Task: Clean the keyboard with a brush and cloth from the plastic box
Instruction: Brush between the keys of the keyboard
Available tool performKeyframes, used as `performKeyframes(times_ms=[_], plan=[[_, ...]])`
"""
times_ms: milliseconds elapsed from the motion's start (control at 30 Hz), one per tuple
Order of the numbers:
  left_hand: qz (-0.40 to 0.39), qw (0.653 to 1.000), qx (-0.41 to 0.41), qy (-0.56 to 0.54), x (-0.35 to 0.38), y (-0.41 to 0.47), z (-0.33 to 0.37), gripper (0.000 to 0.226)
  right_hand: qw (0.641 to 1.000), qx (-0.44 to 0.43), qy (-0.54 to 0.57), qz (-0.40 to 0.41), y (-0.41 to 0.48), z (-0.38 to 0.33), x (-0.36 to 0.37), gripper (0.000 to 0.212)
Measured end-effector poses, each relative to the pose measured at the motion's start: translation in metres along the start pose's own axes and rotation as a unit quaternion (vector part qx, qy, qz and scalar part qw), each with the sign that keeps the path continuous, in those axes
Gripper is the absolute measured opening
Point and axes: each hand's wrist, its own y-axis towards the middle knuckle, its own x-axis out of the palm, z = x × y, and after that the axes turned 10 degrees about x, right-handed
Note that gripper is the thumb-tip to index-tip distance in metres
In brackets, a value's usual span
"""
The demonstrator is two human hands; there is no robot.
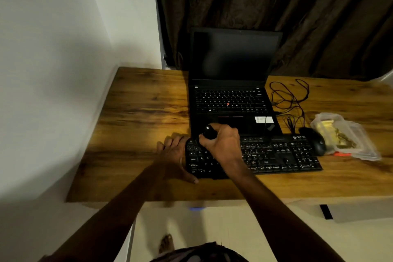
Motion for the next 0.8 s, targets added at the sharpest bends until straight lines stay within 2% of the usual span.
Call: performKeyframes(times_ms=[200,267,467,633,800], plan=[[-0.013,1.000,-0.011,0.015,-0.001,0.001,0.000,0.154,0.997,0.003,0.074,-0.012,-0.001,-0.003,0.002,0.013],[-0.004,1.000,-0.006,0.010,0.000,0.001,0.000,0.153,0.997,0.007,0.070,-0.013,-0.001,0.002,-0.002,0.011],[-0.004,1.000,-0.005,0.005,0.000,0.002,-0.001,0.152,0.999,-0.004,-0.040,0.020,-0.001,0.003,0.003,0.018],[-0.011,0.999,0.004,0.031,0.001,0.000,0.000,0.146,0.999,-0.027,0.009,-0.018,-0.011,-0.017,0.020,0.016],[0.001,1.000,0.005,0.007,-0.002,-0.002,0.001,0.143,0.999,0.001,0.034,-0.010,-0.004,-0.010,0.013,0.016]])
